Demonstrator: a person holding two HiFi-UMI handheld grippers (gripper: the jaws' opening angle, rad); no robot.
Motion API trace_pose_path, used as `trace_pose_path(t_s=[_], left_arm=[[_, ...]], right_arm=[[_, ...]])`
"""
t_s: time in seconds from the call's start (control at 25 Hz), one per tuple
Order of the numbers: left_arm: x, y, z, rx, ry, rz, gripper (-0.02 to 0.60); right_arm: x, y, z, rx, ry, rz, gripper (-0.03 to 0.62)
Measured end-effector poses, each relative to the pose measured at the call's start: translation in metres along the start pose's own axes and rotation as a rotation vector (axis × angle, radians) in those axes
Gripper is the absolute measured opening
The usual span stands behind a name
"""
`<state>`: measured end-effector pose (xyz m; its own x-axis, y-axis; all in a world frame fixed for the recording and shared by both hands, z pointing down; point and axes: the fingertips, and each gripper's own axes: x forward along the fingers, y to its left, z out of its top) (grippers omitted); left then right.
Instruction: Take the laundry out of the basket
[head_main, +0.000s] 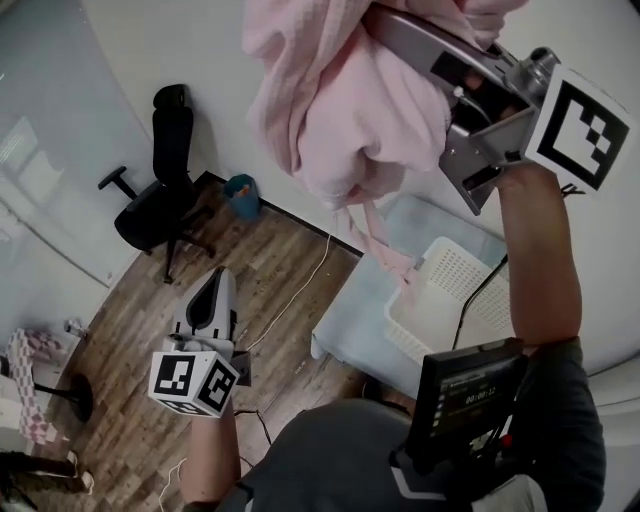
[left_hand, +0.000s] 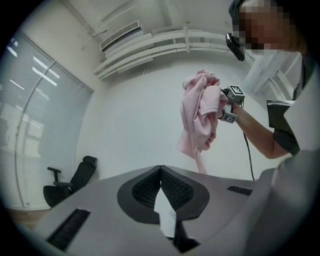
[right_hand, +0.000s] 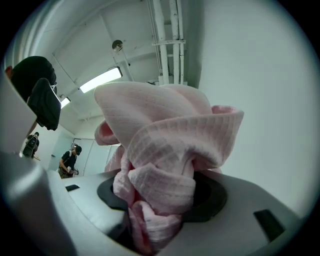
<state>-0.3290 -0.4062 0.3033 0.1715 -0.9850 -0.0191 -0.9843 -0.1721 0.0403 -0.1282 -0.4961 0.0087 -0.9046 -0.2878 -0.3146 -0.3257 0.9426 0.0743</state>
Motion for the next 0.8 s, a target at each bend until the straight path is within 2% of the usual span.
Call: trace_pose_path(t_s=[0.12, 0.24, 0.44, 0.6, 0.8], left_arm=[[-0.022, 0.014, 0.009, 0.005, -0.018, 0.042, 0.009], [-0.036, 0.05, 0.027, -0.001, -0.031, 0.075, 0.009], [-0.068, 0.084, 0.038, 0.008, -0.05, 0.121, 0.009], [-0.094, 0.115, 0.041, 0.005, -0.065, 0.178, 0.009], [-0.121, 0.147, 0.049, -0.006, -0.082, 0.231, 0.009]], right_arm=[[0.019, 0.021, 0.01, -0.009, -0.017, 0.04, 0.268], [0.071, 0.036, 0.019, -0.001, -0.022, 0.082, 0.268], [0.115, 0.064, 0.01, 0.026, -0.032, 0.116, 0.268], [0.146, 0.093, -0.023, 0.083, -0.027, 0.167, 0.27], [0.175, 0.123, -0.088, 0.144, 0.023, 0.172, 0.27]])
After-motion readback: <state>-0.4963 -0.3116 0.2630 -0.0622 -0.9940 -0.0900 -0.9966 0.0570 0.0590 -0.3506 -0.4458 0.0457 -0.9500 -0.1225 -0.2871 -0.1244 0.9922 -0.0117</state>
